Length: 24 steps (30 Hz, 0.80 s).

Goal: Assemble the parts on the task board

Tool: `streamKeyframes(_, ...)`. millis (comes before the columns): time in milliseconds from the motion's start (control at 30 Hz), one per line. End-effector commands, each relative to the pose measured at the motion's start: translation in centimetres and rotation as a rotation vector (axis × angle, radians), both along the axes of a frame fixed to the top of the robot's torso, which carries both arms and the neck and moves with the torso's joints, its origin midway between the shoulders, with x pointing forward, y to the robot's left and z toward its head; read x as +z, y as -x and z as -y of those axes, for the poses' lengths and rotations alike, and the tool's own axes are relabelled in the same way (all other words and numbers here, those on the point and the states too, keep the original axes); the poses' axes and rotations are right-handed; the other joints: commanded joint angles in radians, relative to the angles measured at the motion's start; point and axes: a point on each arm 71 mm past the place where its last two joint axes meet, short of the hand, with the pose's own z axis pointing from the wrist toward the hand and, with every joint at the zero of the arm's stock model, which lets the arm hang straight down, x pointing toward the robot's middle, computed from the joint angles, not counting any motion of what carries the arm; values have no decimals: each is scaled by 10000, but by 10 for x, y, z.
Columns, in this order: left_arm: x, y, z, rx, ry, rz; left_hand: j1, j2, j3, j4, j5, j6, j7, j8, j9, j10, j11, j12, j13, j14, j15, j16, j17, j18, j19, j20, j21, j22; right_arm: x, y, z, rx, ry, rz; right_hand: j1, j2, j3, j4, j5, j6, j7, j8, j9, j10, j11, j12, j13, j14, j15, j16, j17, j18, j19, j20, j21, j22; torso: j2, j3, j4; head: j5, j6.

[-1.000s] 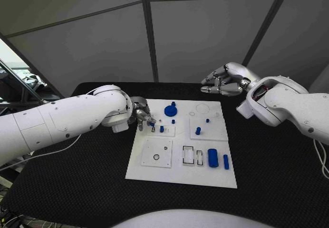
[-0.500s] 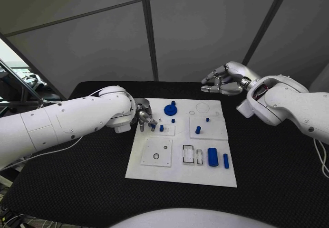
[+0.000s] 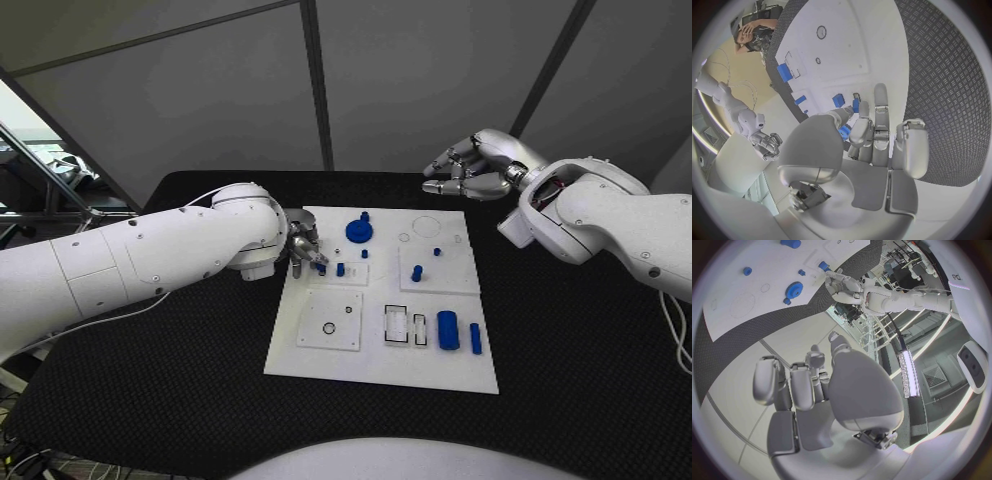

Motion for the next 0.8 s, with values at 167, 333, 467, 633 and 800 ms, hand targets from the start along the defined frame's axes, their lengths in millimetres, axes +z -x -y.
streamKeyframes(167,-3,1,1,-156,-333,-18,-119,-23,848,-711,64,-24,-61,71,25,36,5,3,-33,26,-44,-3,-11,-244,220,-39,24,1490,1,0,-1,120,7,49,-43,65,-17,3,20,56,-5,56,-10,29,-45,-62,-9,473,-85,-59,105,80,-45,-53,-43,-11,5,0,-4,2,-31)
streamKeyframes(333,-3,2,2,-300,-324,-88,-161,-121,1035,-807,67,-41,-66,126,57,26,-1,-25,-65,25,-45,-4,-14,-238,207,-47,2,1478,1,0,-1,108,12,47,-43,65,-17,3,20,56,-5,56,-10,29,-45,-62,-9,473,-85,-59,105,80,-45,-53,-43,-11,-2,-3,7,2,-41)
streamKeyframes(467,-4,4,3,-385,-344,-154,-187,-176,1140,-857,66,-41,-68,158,74,15,-4,-55,-100,24,-47,-4,-15,-239,208,-50,2,1483,1,0,-1,114,11,47,-43,65,-17,3,20,56,-5,56,-10,29,-45,-62,-9,473,-85,-59,105,80,-45,-53,-43,-11,-1,4,7,7,-43)
streamKeyframes(633,-4,4,2,-414,-380,-207,-218,-236,1266,-913,66,-44,-69,193,93,11,-6,-78,-126,23,-49,-5,-18,-237,204,-54,-6,1481,1,0,-1,119,11,47,-43,65,-17,3,20,56,-5,56,-10,29,-45,-62,-9,473,-85,-59,105,80,-45,-53,-43,-11,-4,3,-1,27,-30)
streamKeyframes(800,-4,4,2,-398,-405,-220,-242,-278,1387,-960,68,-51,-69,222,109,9,-8,-93,-142,22,-50,-6,-20,-235,200,-56,-14,1480,1,0,-1,110,17,40,-43,65,-17,3,20,56,-5,56,-10,29,-45,-62,-9,473,-85,-59,105,80,-45,-53,-43,-11,5,-1,-2,17,-36)
